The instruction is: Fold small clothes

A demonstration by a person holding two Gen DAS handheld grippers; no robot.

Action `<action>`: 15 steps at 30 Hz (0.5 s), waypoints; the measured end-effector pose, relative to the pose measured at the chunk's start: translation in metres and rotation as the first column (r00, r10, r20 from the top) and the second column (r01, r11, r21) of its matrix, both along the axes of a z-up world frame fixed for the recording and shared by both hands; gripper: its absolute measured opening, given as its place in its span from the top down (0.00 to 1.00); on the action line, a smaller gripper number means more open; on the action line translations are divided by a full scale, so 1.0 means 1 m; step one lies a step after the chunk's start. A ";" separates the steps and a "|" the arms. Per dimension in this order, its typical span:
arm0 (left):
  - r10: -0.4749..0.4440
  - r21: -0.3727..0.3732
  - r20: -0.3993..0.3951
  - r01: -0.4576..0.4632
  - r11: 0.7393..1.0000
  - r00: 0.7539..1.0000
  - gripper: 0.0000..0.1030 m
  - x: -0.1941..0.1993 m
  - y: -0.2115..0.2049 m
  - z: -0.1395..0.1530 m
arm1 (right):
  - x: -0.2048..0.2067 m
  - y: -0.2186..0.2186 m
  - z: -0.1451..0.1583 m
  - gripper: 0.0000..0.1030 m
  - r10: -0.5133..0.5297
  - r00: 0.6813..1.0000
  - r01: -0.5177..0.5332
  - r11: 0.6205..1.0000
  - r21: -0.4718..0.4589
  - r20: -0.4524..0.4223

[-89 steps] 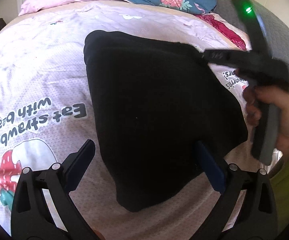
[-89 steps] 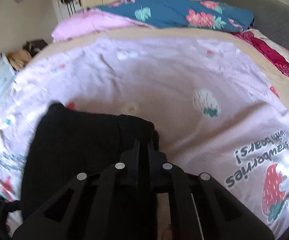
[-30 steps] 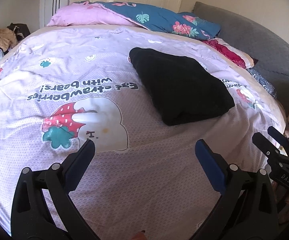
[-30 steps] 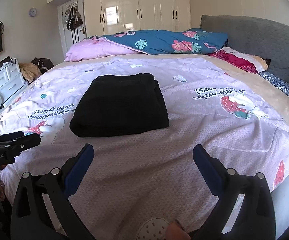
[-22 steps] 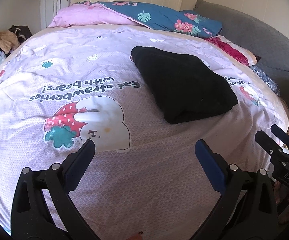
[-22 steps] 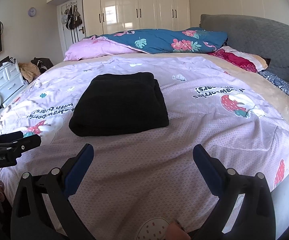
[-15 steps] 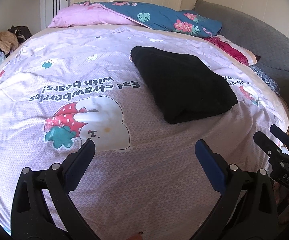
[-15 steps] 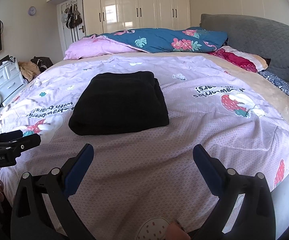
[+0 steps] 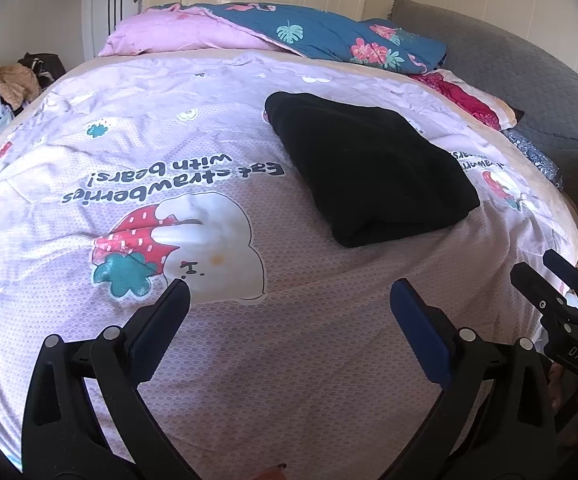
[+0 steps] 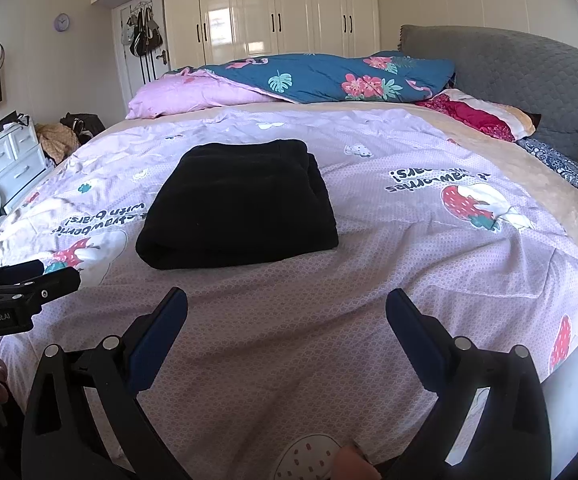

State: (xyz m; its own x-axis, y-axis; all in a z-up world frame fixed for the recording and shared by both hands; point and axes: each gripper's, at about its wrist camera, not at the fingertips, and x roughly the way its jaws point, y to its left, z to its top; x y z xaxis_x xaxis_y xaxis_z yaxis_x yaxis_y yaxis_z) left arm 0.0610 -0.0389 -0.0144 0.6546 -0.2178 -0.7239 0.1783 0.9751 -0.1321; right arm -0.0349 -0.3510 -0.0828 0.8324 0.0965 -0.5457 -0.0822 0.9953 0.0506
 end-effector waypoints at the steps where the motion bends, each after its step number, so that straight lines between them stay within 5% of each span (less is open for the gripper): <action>1: 0.000 0.000 0.000 0.000 1.000 1.000 0.09 0.000 0.000 0.000 | 0.000 0.000 0.000 0.04 -0.001 1.000 0.001 1.000 -0.001 0.000; 15: 0.003 0.007 -0.004 -0.003 1.000 1.000 0.09 -0.001 0.003 0.000 | 0.001 -0.002 -0.001 0.04 -0.008 1.000 0.008 1.000 -0.001 -0.005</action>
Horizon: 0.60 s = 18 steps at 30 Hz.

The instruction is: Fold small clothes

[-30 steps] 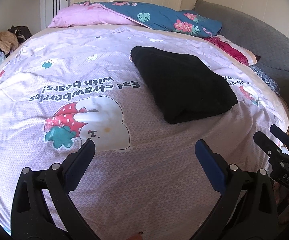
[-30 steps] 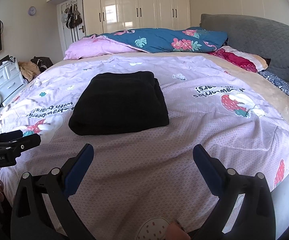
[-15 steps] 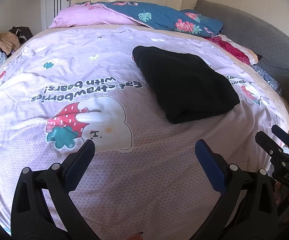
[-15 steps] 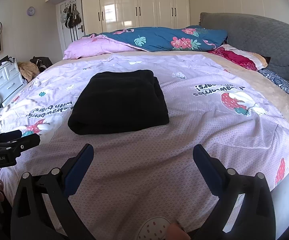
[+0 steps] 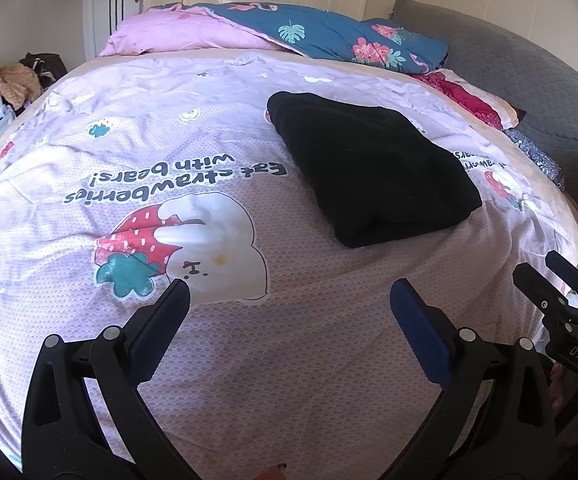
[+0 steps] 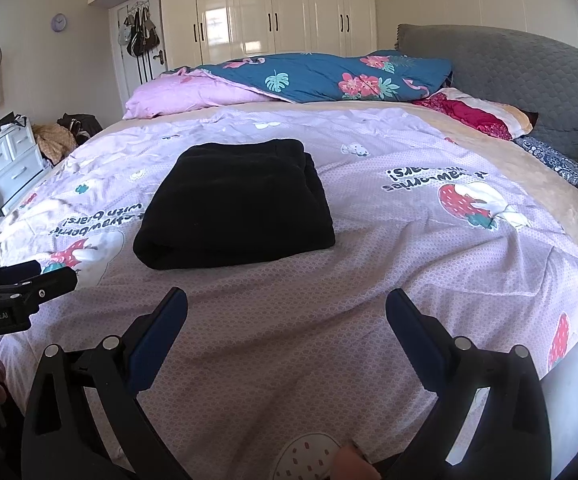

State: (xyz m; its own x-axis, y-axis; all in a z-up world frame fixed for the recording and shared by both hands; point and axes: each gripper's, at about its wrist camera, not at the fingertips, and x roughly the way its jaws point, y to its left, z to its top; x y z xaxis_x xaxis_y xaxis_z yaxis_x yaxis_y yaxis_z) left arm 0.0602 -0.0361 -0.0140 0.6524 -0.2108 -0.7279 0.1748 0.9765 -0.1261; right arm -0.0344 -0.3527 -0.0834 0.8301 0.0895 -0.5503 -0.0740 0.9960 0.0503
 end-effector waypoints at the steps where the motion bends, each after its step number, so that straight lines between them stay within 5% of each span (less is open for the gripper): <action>1: -0.001 0.002 -0.001 0.001 1.000 1.000 0.09 0.000 0.000 0.000 | 0.000 0.000 0.000 0.04 -0.001 1.000 0.001 1.000 0.000 0.001; 18: 0.005 -0.002 -0.025 -0.005 1.000 1.000 0.09 0.001 0.001 -0.003 | -0.005 -0.007 0.000 0.04 -0.037 0.999 0.037 0.999 0.019 -0.013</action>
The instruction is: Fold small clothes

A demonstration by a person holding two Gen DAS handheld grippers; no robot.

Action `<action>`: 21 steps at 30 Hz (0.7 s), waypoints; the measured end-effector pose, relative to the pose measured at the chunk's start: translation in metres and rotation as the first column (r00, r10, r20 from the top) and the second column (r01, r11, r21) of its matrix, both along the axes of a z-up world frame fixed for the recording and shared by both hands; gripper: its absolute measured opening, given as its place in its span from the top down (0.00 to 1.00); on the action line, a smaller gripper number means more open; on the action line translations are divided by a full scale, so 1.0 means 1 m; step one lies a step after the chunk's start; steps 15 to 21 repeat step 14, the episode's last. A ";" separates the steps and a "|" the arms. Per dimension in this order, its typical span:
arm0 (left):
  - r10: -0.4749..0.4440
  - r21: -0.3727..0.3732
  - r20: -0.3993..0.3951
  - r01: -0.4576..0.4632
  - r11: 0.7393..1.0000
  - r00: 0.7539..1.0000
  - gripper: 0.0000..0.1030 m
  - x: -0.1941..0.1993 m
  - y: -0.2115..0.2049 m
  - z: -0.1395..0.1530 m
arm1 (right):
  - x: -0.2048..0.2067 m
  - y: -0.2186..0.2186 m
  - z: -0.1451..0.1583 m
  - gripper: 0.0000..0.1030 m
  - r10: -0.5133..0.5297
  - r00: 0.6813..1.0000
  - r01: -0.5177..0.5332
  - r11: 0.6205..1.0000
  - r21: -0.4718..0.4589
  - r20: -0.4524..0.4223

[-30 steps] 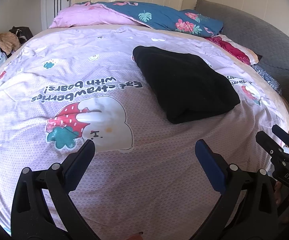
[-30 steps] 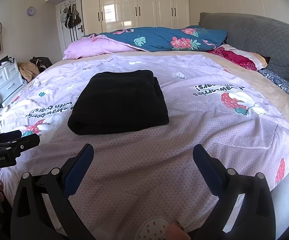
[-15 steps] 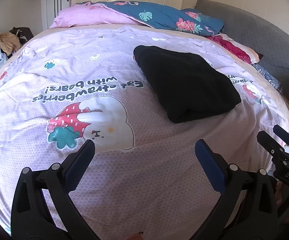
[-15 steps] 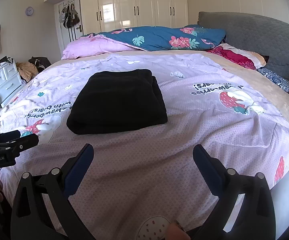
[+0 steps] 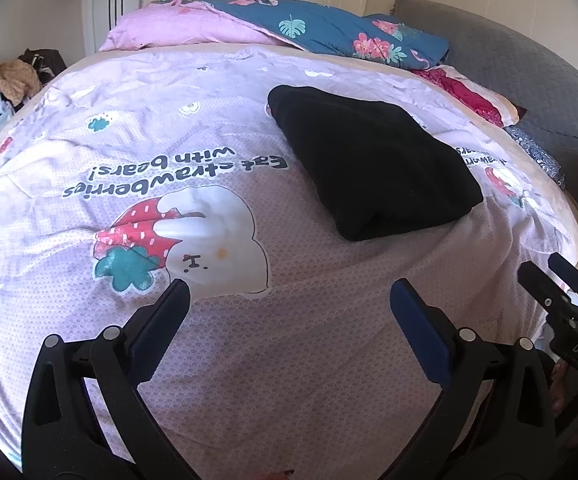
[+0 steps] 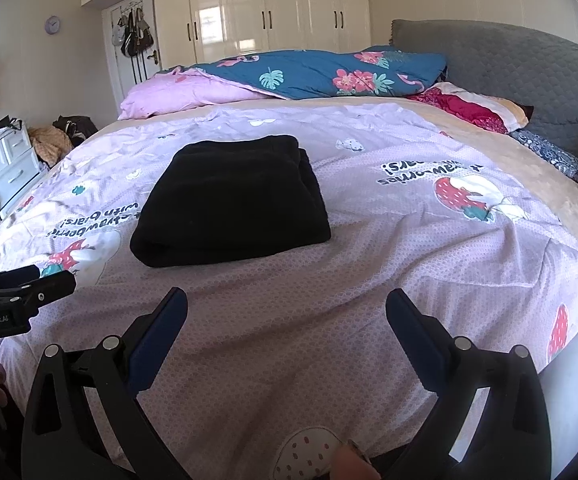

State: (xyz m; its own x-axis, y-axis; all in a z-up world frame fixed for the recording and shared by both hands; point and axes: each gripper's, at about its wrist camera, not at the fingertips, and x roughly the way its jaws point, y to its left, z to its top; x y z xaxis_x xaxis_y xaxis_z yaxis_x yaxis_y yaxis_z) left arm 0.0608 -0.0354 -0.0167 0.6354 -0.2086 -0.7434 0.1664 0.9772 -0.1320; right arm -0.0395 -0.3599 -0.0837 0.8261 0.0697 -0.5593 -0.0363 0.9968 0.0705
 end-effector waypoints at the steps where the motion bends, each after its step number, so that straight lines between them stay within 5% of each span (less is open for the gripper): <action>1: 0.003 -0.002 -0.012 -0.003 1.000 1.000 0.09 0.001 0.001 -0.001 | -0.001 -0.003 0.000 0.04 -0.014 1.000 0.014 1.000 0.009 -0.001; 6: 0.045 -0.056 -0.080 -0.049 0.997 0.996 0.09 0.004 0.032 -0.008 | -0.020 -0.059 0.010 0.04 -0.210 0.977 0.208 0.977 0.046 0.040; 9: 0.189 -0.019 -0.083 -0.192 0.981 0.978 0.09 0.017 0.094 -0.006 | -0.036 -0.133 0.011 0.04 -0.439 0.898 0.437 0.899 0.034 0.046; 11: 0.315 0.008 -0.074 -0.315 0.949 0.946 0.09 0.028 0.156 -0.003 | -0.048 -0.197 0.002 0.04 -0.619 0.785 0.619 0.785 -0.009 0.013; 12: 0.363 0.026 -0.071 -0.362 0.932 0.929 0.09 0.032 0.182 -0.002 | -0.057 -0.239 -0.007 0.04 -0.718 0.695 0.718 0.696 -0.035 -0.020; 14: 0.462 0.071 -0.055 -0.458 0.886 0.885 0.09 0.040 0.236 -0.001 | -0.069 -0.294 -0.024 0.04 -0.817 0.571 0.815 0.576 -0.070 -0.077; 21: 0.462 0.071 -0.055 -0.458 0.886 0.885 0.09 0.040 0.236 -0.001 | -0.069 -0.294 -0.024 0.04 -0.817 0.571 0.815 0.576 -0.070 -0.077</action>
